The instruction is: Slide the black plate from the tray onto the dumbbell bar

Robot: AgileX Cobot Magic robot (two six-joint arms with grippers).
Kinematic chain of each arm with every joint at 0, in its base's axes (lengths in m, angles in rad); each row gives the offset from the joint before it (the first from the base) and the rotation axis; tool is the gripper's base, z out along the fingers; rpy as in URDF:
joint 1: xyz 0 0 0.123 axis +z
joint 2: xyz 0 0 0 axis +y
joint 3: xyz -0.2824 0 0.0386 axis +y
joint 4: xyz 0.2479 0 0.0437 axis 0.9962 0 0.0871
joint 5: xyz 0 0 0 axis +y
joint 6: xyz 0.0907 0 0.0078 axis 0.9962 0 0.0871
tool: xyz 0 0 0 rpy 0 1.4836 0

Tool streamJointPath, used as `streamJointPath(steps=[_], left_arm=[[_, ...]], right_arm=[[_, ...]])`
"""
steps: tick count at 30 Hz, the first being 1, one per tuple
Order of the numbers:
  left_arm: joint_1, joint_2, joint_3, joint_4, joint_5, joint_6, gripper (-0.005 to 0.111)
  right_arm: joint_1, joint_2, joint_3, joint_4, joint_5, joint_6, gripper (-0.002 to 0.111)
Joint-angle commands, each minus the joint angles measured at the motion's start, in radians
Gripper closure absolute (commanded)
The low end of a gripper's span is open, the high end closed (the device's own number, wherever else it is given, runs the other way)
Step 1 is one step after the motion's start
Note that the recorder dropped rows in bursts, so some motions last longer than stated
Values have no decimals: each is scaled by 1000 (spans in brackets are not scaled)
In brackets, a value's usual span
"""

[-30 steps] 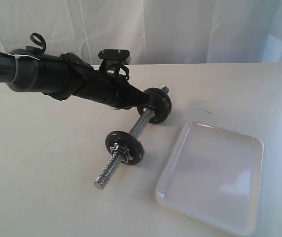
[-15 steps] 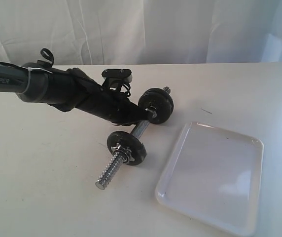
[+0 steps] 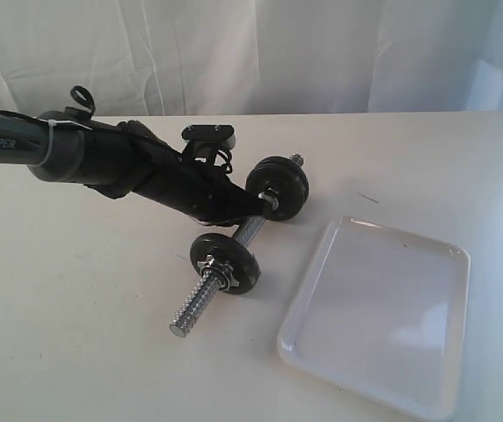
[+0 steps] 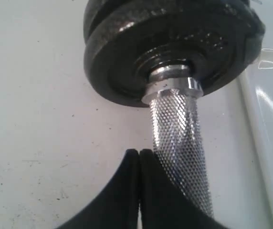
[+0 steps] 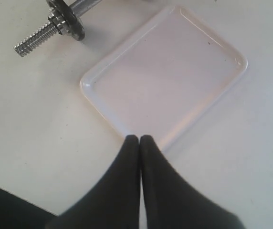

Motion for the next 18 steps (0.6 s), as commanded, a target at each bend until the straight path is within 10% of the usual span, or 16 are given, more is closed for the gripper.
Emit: streamJointPath(steps=[1,18], left_arm=[[-8,-6,5,-12,49,-6,107],[-8,-6,5,50,-35,1,107]], right_arm=[[-2,-5,2,-5,-4,-13,108],[-2,-5,2,-3,-4,-13,108]])
